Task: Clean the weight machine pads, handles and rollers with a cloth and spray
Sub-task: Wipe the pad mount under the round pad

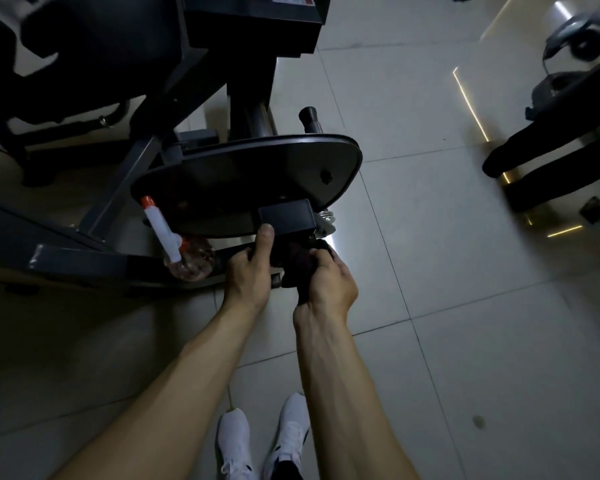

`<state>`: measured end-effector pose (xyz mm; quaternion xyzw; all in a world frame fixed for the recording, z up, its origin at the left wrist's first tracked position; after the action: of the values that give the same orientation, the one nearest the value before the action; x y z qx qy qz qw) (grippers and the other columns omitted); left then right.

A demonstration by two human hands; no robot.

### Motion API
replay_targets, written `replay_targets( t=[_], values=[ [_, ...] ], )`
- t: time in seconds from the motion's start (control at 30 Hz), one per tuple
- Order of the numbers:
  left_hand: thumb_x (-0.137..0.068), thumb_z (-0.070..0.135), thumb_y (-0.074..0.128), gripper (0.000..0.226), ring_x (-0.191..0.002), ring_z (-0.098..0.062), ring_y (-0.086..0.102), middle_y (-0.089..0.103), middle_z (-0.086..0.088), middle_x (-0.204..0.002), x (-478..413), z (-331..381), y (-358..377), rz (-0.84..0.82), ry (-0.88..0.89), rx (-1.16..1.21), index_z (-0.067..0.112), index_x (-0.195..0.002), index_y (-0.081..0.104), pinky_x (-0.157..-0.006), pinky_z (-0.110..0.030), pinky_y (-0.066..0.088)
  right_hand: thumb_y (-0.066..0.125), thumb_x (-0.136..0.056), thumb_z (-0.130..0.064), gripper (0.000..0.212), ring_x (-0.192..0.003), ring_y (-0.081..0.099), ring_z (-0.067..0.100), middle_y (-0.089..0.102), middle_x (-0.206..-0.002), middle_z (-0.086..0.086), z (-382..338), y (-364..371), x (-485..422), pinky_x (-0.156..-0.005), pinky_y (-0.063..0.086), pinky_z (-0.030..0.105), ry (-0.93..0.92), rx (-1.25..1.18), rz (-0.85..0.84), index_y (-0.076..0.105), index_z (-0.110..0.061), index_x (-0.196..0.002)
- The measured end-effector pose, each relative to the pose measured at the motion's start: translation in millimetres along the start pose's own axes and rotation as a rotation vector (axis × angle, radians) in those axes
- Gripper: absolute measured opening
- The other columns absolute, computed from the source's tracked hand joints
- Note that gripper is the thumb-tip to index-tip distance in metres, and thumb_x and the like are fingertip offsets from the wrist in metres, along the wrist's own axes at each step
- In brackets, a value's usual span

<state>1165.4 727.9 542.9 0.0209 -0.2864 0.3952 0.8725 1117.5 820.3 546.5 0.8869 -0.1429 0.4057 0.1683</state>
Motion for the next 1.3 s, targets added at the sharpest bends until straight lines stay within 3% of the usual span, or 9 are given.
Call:
replay_targets(
  t=[0.1,0.2,0.33,0.5,0.67,0.8,1.03,1.2,1.3],
  values=[
    [-0.101,0.057,0.049,0.041,-0.071,0.003,0.057,0.065,0.011,-0.082,-1.2,1.6,-2.7,-0.048,0.007,-0.021,0.025,-0.084,0.067,-0.054,-0.007,0.044,0.06,-0.082,0.009,0.027,-0.073,0.069,0.038,0.074,-0.099,0.029,-1.4,-6.8,-12.2,-0.071,0.06,0.057,-0.073,-0.025,0.106,0.073,0.002,-0.105],
    [-0.099,0.061,0.05,0.05,-0.079,-0.007,0.062,0.07,0.001,-0.088,-6.8,-1.7,-9.8,-0.101,0.022,-0.011,0.019,-0.082,0.07,-0.072,-0.021,0.047,0.057,-0.086,0.006,0.023,-0.064,0.065,0.035,0.074,-0.081,0.024,-3.7,-24.5,-18.8,-0.05,0.048,0.037,-0.085,0.071,0.089,0.071,-0.003,-0.101],
    [-0.082,0.081,0.056,0.089,-0.083,-0.017,0.063,0.07,-0.007,-0.088,-9.1,-4.0,-13.5,-0.09,0.023,0.043,-0.005,-0.1,0.072,-0.074,-0.031,0.047,0.073,-0.079,-0.01,0.034,-0.086,0.074,0.045,0.074,-0.104,0.027,20.0,-22.2,-2.4,-0.065,0.055,0.044,-0.106,0.158,-0.098,0.067,-0.016,-0.112],
    [-0.084,0.08,0.056,0.069,-0.075,-0.012,0.061,0.068,-0.006,-0.088,-11.2,-5.8,-14.3,-0.11,0.04,0.018,0.012,-0.083,0.067,-0.071,-0.025,0.044,0.063,-0.09,-0.003,0.014,-0.065,0.065,0.034,0.071,-0.092,0.033,11.7,-15.6,-28.6,-0.044,0.041,0.027,-0.114,0.215,-0.006,0.068,-0.005,-0.104],
    [-0.089,0.074,0.055,0.076,-0.076,-0.01,0.061,0.068,-0.005,-0.088,-9.5,-5.8,-14.1,-0.089,0.073,0.034,0.0,-0.092,0.072,-0.068,-0.025,0.047,0.063,-0.096,-0.011,0.014,-0.077,0.073,0.039,0.074,-0.101,0.023,21.6,-22.4,-13.9,-0.051,0.05,0.033,-0.195,0.212,-0.107,0.068,-0.019,-0.107],
    [-0.1,0.056,0.053,0.048,-0.059,0.013,0.06,0.064,0.003,-0.084,-8.8,-4.9,-11.3,-0.098,0.059,0.035,0.011,-0.091,0.069,-0.054,-0.004,0.044,0.065,-0.096,-0.029,0.015,-0.103,0.072,0.031,0.073,-0.11,0.001,37.2,-17.2,-8.5,-0.085,0.062,0.053,-0.461,0.301,-0.153,0.069,-0.034,-0.109],
    [-0.104,0.052,0.047,0.039,-0.062,0.019,0.06,0.065,0.014,-0.086,8.6,3.4,1.5,-0.005,0.035,0.095,0.022,-0.09,0.069,-0.053,-0.001,0.041,0.055,-0.101,-0.015,0.017,-0.077,0.07,0.035,0.074,-0.1,0.017,12.4,-17.1,-35.0,-0.051,0.049,0.033,-0.161,0.363,-0.186,0.07,-0.018,-0.109],
    [-0.098,0.065,0.045,0.045,-0.084,0.004,0.054,0.058,0.017,-0.094,18.5,9.0,10.5,-0.014,-0.054,0.147,0.025,-0.102,0.064,-0.069,-0.014,0.038,0.059,-0.092,-0.034,0.017,-0.097,0.072,0.026,0.074,-0.104,-0.004,22.9,-22.1,-32.4,-0.081,0.062,0.054,-0.462,0.485,-0.252,0.07,-0.035,-0.105],
    [-0.098,0.063,0.048,0.048,-0.069,0.003,0.058,0.063,0.016,-0.067,19.9,10.0,19.0,0.078,-0.049,0.1,0.021,-0.081,0.061,-0.061,-0.017,0.039,0.056,-0.097,-0.023,0.016,-0.087,0.072,0.024,0.075,-0.096,0.001,17.6,-18.4,-47.8,-0.075,0.062,0.044,-0.261,0.394,-0.25,0.072,-0.024,-0.103]
  ],
)
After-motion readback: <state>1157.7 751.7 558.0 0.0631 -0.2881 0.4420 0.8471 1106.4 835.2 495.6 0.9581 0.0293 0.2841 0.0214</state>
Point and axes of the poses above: each hand's wrist, its own x-axis away from the middle knuckle, its own y-axis out of the palm, z = x × y, the point moved 2 cm from there along -x, towards the middle knuckle
